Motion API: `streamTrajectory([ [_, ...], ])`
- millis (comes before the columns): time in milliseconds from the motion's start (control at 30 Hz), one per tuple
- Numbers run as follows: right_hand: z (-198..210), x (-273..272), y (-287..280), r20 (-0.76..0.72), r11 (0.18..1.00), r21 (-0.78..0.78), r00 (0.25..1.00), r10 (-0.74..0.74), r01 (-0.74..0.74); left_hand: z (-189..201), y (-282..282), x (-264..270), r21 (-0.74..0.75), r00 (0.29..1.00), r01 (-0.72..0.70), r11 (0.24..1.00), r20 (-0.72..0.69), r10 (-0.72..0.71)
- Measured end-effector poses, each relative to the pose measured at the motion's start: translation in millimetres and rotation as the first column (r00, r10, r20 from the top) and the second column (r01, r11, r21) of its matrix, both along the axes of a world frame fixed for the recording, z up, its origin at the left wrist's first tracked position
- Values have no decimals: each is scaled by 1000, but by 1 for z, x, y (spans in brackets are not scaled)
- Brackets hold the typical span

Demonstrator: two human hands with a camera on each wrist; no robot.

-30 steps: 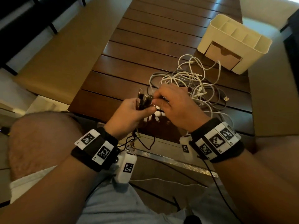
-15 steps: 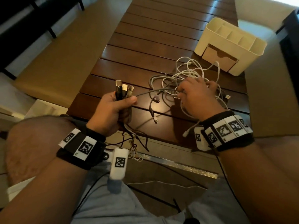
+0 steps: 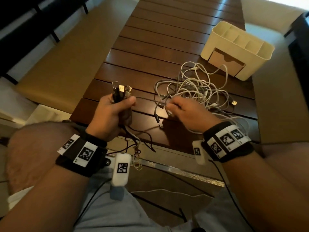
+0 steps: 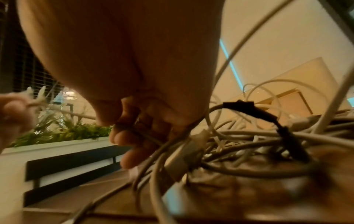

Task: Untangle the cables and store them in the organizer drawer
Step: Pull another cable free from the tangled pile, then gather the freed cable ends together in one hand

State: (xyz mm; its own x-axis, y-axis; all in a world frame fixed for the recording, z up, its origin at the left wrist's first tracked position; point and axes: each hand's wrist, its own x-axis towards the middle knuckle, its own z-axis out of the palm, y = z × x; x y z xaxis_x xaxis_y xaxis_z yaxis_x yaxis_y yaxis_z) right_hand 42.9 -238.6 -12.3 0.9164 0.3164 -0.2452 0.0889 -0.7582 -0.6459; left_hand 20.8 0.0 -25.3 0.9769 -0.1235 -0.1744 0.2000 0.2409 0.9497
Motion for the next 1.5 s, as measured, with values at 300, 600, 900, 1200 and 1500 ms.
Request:
streamTrajectory([
  [300, 3, 12, -11, 445, 999, 35, 895, 14, -33, -13, -7, 3, 560, 981, -185, 807, 155, 118],
  [600, 0, -6, 21, 454, 971, 138, 884, 115, -197, -6, -24, -6, 358, 972, -15, 934, 225, -70],
  [900, 13, -9, 18, 340, 971, 208, 939, 42, -119, 1, -16, -3, 86, 980, 73, 994, 177, -87],
  [1200, 18, 4, -6, 372, 970, 243, 922, -110, 18, -3, -13, 0, 387, 997, -61, 920, 59, 42],
  [1500, 13, -7, 18, 327, 983, 81, 936, 132, -167, 5, -27, -6, 530, 945, 58, 846, 243, -217],
])
